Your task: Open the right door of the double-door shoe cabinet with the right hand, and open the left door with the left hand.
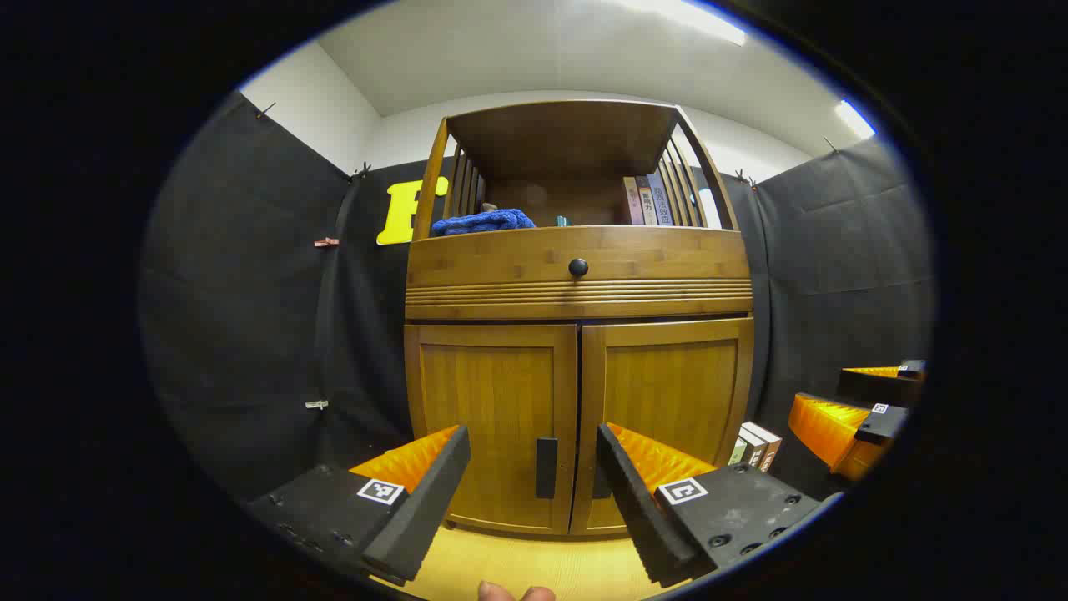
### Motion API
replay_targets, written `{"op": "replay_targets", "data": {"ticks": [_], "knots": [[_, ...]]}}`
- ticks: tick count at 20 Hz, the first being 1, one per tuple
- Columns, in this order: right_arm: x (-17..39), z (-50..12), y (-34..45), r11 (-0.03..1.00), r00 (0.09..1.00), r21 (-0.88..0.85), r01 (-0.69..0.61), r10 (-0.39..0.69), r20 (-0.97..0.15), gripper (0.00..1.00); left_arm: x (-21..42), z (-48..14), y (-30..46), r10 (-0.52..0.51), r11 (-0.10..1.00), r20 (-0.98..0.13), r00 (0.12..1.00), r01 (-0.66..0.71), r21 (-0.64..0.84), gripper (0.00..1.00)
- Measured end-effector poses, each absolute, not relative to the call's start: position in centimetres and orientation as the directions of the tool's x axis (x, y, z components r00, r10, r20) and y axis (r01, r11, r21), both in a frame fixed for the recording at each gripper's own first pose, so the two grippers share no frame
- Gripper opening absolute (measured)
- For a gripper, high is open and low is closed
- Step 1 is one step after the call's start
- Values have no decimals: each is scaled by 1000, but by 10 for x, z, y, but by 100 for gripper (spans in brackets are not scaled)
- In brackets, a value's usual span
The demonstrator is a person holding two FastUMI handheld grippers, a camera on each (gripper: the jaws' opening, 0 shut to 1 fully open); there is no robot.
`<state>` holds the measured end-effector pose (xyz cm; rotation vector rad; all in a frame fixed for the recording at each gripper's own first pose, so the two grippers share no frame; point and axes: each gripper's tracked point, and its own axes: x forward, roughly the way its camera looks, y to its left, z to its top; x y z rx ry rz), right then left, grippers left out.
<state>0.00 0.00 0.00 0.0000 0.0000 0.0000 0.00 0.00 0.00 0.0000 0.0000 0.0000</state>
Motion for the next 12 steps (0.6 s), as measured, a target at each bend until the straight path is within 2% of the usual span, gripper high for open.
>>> {"op": "replay_targets", "data": {"ticks": [2,12], "knots": [[1,0,-3,1000,1000,11,7,-7,-3,99,0,2,0,-5,1000,0,1000,5,1,92],[2,-4,-3,1000,1000,-5,14,-14,-14,97,2,5,2,-6,1000,2,1000,6,-5,93]]}}
